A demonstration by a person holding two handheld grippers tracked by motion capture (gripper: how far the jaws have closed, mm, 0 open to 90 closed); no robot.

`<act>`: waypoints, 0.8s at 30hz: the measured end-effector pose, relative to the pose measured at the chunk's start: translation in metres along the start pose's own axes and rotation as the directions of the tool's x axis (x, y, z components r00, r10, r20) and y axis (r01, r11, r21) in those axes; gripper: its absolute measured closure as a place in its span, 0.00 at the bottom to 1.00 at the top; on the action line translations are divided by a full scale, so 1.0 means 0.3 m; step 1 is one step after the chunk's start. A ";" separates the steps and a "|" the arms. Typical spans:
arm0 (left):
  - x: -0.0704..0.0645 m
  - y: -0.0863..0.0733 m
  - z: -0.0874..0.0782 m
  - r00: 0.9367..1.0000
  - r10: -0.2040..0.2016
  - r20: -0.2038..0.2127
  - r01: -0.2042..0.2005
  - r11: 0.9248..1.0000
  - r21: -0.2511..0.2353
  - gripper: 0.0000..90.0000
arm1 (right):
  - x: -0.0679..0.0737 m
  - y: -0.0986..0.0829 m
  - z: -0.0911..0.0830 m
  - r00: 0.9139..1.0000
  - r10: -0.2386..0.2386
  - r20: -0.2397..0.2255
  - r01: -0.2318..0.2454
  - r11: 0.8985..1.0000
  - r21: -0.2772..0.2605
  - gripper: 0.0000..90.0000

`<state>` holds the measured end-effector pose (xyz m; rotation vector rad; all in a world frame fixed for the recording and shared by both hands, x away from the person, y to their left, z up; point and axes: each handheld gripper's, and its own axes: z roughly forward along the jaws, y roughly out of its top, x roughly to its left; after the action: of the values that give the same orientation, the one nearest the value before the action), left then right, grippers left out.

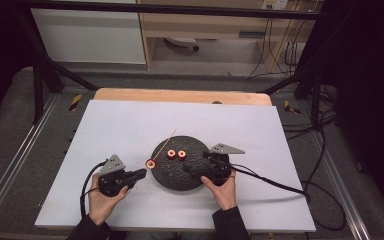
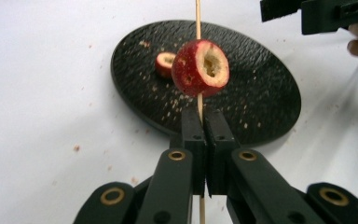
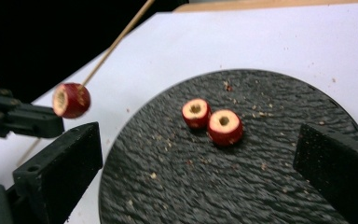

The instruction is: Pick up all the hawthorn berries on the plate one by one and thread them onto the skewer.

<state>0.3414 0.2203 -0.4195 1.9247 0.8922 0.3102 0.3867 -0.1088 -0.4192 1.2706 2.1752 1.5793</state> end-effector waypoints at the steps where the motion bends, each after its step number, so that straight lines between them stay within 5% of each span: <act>1: 0.004 -0.007 -0.005 1.000 -0.003 0.000 0.003 1.000 0.001 0.98 | -0.002 0.001 -0.001 1.000 -0.011 0.004 0.011 1.000 0.013 0.02; 11: 0.029 -0.062 -0.038 1.000 -0.007 0.001 0.007 1.000 0.016 0.98 | -0.023 0.024 -0.005 0.997 -0.080 0.013 0.077 0.989 0.127 0.03; 15: 0.031 -0.078 -0.047 1.000 0.006 -0.002 -0.006 1.000 0.031 0.98 | -0.013 0.049 0.015 0.987 -0.154 0.040 0.142 0.967 0.212 0.04; 24: 0.034 -0.102 -0.062 1.000 0.026 -0.006 -0.026 0.999 0.046 0.98 | -0.002 0.127 0.084 0.976 -0.216 0.036 0.192 0.925 0.327 0.08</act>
<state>0.3246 0.2481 -0.4374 1.9797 0.8864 0.3143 0.4217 -0.0886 -0.3979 1.1102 2.4982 1.1160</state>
